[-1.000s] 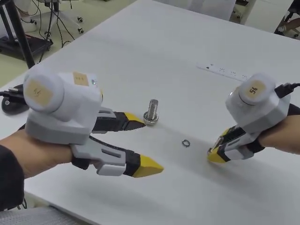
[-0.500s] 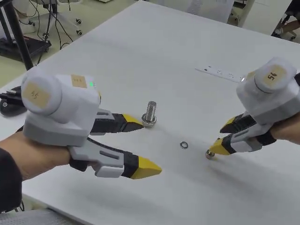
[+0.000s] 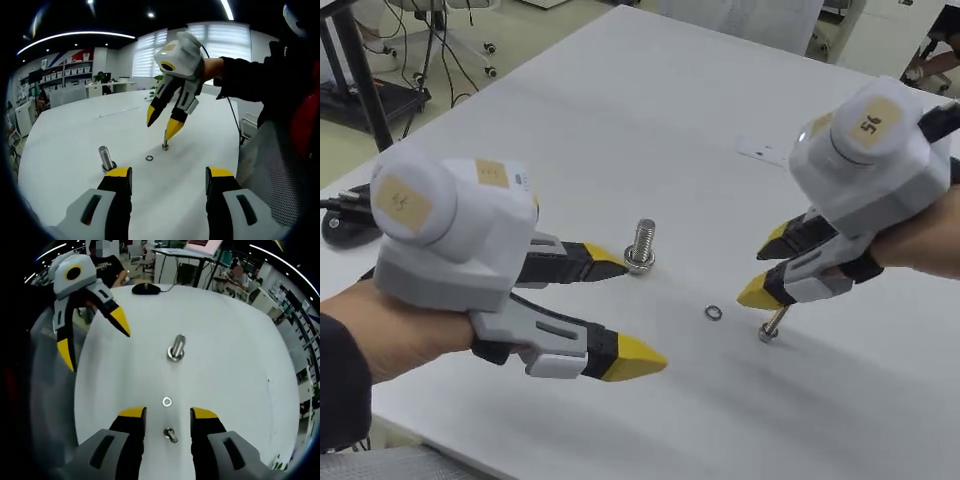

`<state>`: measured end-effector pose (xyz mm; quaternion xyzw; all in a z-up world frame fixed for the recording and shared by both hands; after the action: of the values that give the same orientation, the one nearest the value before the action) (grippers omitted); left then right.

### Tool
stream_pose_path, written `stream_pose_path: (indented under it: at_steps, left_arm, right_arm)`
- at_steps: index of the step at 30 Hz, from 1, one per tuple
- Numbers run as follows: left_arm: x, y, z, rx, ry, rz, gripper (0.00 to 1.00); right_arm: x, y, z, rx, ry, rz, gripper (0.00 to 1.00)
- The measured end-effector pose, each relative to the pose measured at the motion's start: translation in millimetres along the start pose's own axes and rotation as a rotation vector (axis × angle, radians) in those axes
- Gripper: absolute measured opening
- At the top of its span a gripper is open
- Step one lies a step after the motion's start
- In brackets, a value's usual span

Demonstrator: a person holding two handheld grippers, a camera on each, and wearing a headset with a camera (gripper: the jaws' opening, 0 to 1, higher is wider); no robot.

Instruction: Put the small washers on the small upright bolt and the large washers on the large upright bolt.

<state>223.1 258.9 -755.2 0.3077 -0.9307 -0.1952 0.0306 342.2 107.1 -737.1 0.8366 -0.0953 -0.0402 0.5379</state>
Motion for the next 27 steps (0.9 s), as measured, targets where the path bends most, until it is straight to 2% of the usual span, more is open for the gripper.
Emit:
stream_pose_path:
  at_steps: [6,14,17,27]
  left_arm:
    - [0.0,1.2,-0.3,0.003,0.001,-0.004,0.59]
    - [0.9,2.0,-0.6,0.003,0.001,-0.006,0.59]
    - [1.0,2.5,-0.8,0.004,0.002,-0.008,0.59]
    - [0.3,1.9,-0.8,0.005,0.004,-0.010,0.58]
  right_arm:
    - [-1.3,-14.0,-3.1,-0.049,0.040,-0.019,0.36]
    - [7.0,-38.9,-1.4,-0.106,0.025,-0.055,0.32]
    - [6.7,-44.4,2.1,-0.129,0.036,-0.051,0.31]
    - [4.7,-58.7,3.8,-0.159,0.036,-0.066,0.27]
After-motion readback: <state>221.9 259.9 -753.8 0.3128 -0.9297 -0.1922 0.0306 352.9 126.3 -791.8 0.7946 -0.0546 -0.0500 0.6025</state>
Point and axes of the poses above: the centre of the closed fingertips' face, and the gripper's own axes: y roughly backward along the fingers, x roughly to its right, z roughly out of its underside, the point moved 8 cm from there along y, roughly backward along the fingers, and after that the axes turned 11 degrees about -y, right-handed, at the moved point
